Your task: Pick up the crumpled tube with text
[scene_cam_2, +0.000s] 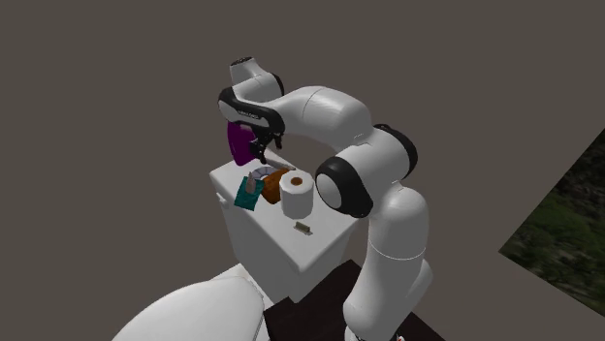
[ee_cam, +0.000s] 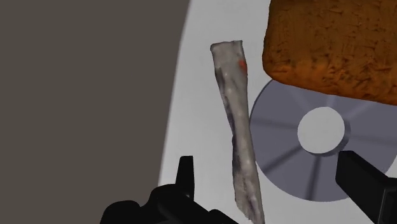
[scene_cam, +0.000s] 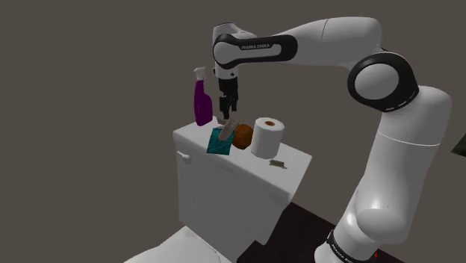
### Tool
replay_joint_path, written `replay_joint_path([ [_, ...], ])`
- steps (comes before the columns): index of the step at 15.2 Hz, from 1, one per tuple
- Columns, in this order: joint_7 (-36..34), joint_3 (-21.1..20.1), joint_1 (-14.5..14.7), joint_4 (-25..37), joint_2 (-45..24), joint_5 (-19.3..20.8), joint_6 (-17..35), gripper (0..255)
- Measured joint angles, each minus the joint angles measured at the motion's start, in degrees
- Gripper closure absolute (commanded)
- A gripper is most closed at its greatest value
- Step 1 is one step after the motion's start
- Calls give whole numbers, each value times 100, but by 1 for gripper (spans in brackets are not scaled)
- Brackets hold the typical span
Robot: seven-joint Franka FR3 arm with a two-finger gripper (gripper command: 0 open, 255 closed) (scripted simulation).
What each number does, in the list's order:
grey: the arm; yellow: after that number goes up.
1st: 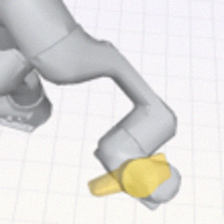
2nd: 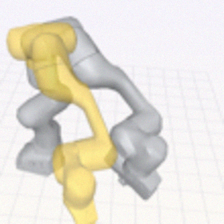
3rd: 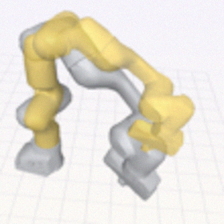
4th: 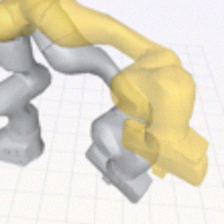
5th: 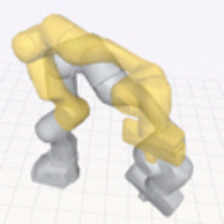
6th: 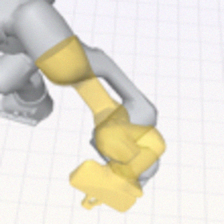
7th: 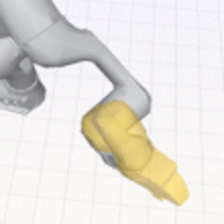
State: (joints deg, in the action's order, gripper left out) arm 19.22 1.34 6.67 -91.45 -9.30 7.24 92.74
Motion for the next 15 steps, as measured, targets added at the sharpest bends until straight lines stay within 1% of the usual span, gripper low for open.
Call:
replay_joint_path([
  [5,-35,-3,1,-311,-6,8,310,0],
  [6,-37,-3,1,-320,-11,8,324,255],
  [15,-39,-1,0,-325,-13,11,345,255],
])
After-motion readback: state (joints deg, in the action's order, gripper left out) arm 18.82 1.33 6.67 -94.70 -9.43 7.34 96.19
